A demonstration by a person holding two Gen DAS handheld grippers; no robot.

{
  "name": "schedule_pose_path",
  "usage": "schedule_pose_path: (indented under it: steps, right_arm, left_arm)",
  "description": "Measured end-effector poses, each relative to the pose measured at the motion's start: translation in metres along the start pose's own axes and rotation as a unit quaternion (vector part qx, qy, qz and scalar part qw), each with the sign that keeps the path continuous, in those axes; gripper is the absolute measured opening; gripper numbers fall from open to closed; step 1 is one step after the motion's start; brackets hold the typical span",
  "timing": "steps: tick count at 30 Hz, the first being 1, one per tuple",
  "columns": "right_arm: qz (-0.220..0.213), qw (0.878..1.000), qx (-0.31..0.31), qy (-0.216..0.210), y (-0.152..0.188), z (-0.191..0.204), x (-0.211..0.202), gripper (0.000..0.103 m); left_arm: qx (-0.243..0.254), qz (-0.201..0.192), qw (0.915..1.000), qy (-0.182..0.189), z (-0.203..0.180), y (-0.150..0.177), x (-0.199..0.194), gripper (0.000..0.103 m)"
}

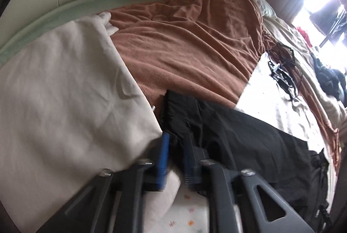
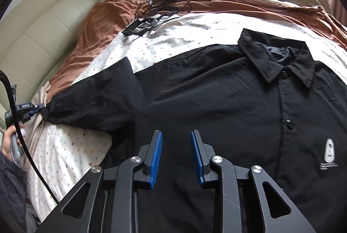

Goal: Fold large clothes

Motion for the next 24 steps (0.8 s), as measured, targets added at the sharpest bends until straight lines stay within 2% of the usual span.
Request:
schedule_pose_path:
  steps: [4,10,16,19,22,23,24]
  right_arm:
    - [0.020,0.999,0.018,-0.027,-0.002,0.020,0.021,0.016]
    - [0.049,0.997,0.028,-0.062,0.000,0.058,0.051,0.011]
    - [0.073,0.997,0.002,-0.036,0.003,0.073,0.079,0.011]
    - [0.090,0.995,0.003,-0.046,0.002,0.069,0.065,0.011]
    - [0.081,0.995,0.011,-0.059,0.004,0.054,0.032,0.013]
    - [0.075,0.996,0.010,-0.055,0.006,0.046,0.019,0.016]
    - [0.070,0.996,0.011,-0.050,0.009,0.037,0.005,0.027]
  left_arm:
    - [0.041,-0.029,0.9986,0.016,-0.021,-0.009,-0.016,0.008]
    - [0.069,-0.077,0.9932,0.053,-0.065,-0.033,-0.063,0.006]
    - [0.107,-0.106,0.9825,0.110,-0.138,-0.046,-0.117,0.006]
    - [0.135,-0.115,0.9755,0.130,-0.183,-0.046,-0.142,0.006]
    - [0.160,-0.123,0.9675,0.152,-0.227,-0.045,-0.166,0.006]
    - [0.169,-0.127,0.9645,0.158,-0.240,-0.043,-0.173,0.006]
    - [0.181,-0.130,0.9607,0.165,-0.260,-0.040,-0.182,0.006]
Point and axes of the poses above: each gripper's, at about its wrist camera, not at the fingertips, and x roughly the way its jaws point, z to its left, y to its underside, the point moved 8 cm from there along x, roughly the way its jaws point, and after that the axes turned 14 degrees about y, right-handed, at the moved point
